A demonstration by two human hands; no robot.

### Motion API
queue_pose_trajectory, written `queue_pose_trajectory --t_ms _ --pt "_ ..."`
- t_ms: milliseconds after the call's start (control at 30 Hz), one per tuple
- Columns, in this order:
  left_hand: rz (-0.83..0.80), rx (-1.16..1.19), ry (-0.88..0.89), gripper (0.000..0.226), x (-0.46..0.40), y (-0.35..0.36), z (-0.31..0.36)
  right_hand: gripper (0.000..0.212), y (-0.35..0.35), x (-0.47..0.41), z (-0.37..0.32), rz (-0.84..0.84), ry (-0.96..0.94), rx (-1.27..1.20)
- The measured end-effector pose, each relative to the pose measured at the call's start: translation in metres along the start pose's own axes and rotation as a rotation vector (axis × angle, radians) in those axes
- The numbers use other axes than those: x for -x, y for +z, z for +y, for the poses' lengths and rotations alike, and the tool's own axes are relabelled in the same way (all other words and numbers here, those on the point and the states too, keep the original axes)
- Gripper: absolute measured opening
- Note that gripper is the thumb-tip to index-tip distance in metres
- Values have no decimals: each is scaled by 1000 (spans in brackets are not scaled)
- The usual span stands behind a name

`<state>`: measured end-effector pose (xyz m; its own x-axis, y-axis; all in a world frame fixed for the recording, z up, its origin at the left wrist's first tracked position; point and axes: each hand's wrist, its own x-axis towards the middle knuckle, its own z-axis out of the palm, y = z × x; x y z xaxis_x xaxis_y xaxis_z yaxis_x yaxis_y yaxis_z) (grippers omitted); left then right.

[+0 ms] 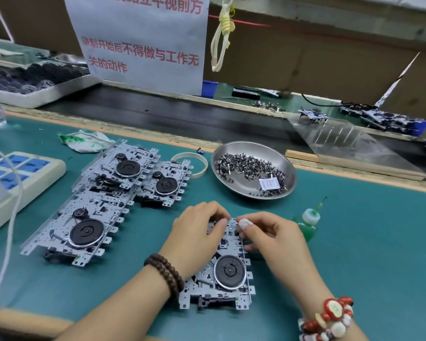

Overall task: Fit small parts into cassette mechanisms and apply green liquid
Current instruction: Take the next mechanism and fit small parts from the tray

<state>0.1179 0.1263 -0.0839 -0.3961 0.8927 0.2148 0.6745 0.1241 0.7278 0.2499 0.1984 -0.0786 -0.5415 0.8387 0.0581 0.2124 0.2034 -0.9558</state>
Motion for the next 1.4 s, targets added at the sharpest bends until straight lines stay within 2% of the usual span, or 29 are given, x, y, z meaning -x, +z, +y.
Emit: queue_pose_trajectory --t_ms 100,400,700,1233,1400 --pt "17 13 33 13 0 1 -2 26 0 0 1 -9 4 -15" --pt "50 65 45 18 1 5 -7 18 -1 1 4 -3 43 -136" --pt "56 82 50 17 4 7 -9 17 4 2 8 30 35 54" --pt "20 68 80 9 3 7 -11 14 7 -2 12 11 67 59" --pt "3 58 80 9 2 7 -11 12 8 -1 11 16 42 128"
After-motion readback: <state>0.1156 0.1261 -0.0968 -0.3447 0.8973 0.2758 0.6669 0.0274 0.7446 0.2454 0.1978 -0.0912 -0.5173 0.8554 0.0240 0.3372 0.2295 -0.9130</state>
